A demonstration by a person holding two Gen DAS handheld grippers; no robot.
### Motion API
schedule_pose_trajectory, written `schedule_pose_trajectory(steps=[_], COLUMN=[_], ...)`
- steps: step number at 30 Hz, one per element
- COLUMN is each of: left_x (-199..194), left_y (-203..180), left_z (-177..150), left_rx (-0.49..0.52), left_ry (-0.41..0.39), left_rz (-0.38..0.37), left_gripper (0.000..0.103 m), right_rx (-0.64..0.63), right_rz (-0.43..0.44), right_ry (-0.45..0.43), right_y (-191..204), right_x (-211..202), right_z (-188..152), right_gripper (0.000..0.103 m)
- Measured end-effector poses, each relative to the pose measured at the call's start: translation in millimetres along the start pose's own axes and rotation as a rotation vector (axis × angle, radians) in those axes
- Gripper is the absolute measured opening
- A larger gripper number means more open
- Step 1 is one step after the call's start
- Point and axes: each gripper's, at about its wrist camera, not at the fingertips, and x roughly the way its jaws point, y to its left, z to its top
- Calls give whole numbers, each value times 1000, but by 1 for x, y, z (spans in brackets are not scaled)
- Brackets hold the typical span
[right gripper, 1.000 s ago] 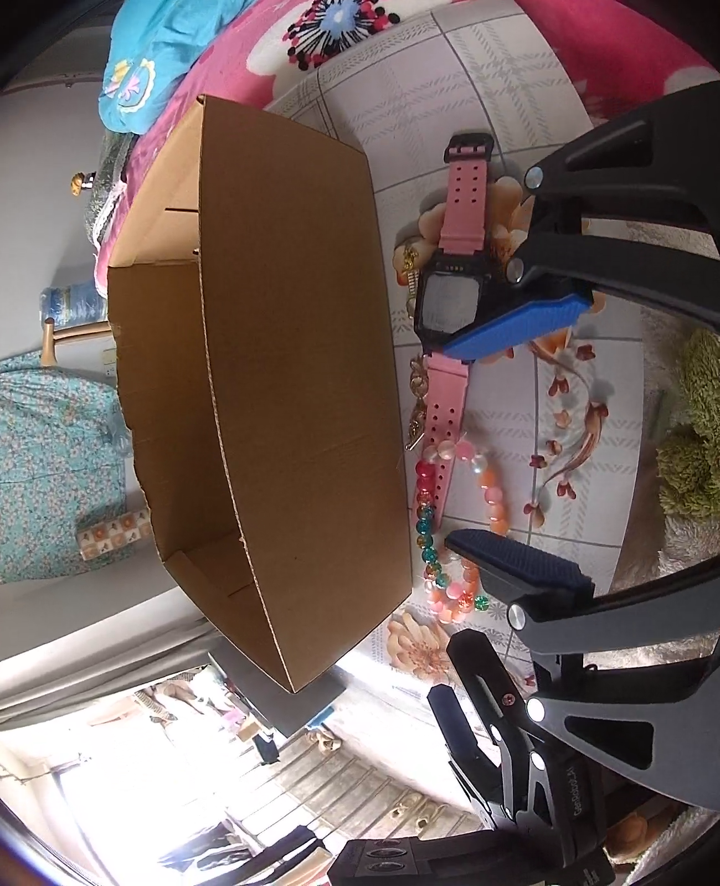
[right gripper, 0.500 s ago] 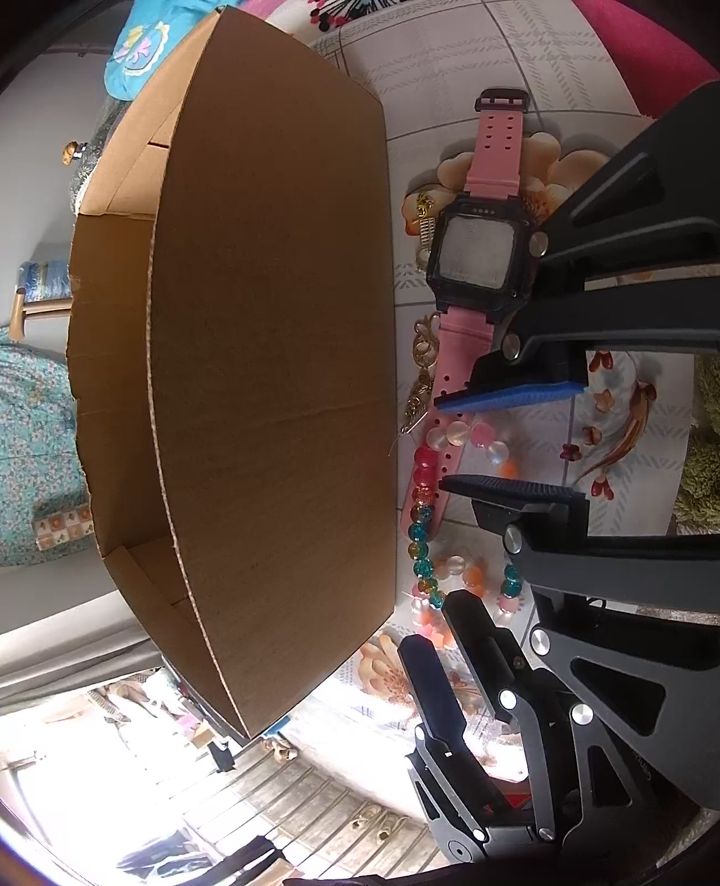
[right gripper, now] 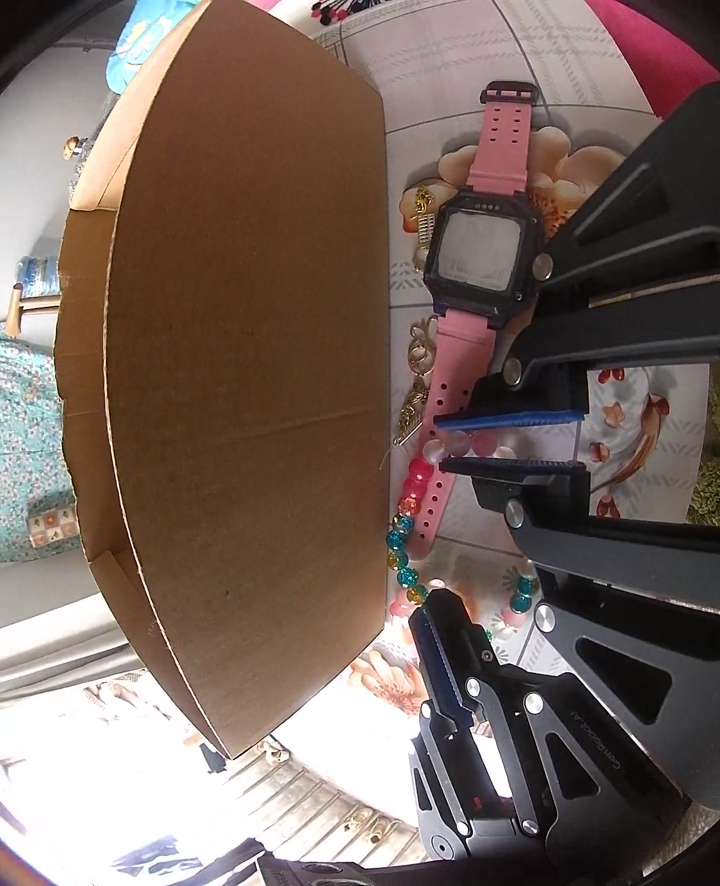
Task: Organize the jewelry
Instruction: 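Grasp the multicolour bead bracelet with the left gripper, then carry the bead bracelet into the cardboard box and open the left gripper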
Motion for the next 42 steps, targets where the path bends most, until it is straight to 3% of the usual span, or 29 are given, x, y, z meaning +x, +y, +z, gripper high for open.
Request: schedule_pose_trajectory(steps=[10,15,18,22,25,31,35,38,42], left_x=[-42,-89,-113,-115,-91,-21,13,25,22], left_y=[-12,-17,-20,-12,1,41,54,57,63], left_z=[5,25,48,86,120,173,189,193,195], left_rx=[3,27,57,60,32,-14,7,23,12], left_ry=[-110,-233,-314,-349,-289,-106,-17,9,-26], left_rz=[-94,-169,-162,-128,-102,-21,70,122,122], left_gripper=[9,9,9,9,9,9,9,9,18], right_rx=[16,-3,-51,-109,-103,-52,-11,49,69], right_rz=[44,77,89,115,175,249,257,278,253], right_ry=[-106,-202,-286,-337,-266,47,232,320,331], right_y=[-11,-11,-8,-10,-19,-24,-24,-27,-31], right_x=[-46,-93,-120,-122,-101,-1,58,88,102], right_z=[-7,3,21,75,121,200,221,229,234], right_gripper=[9,9,9,9,9,9,10,11,11])
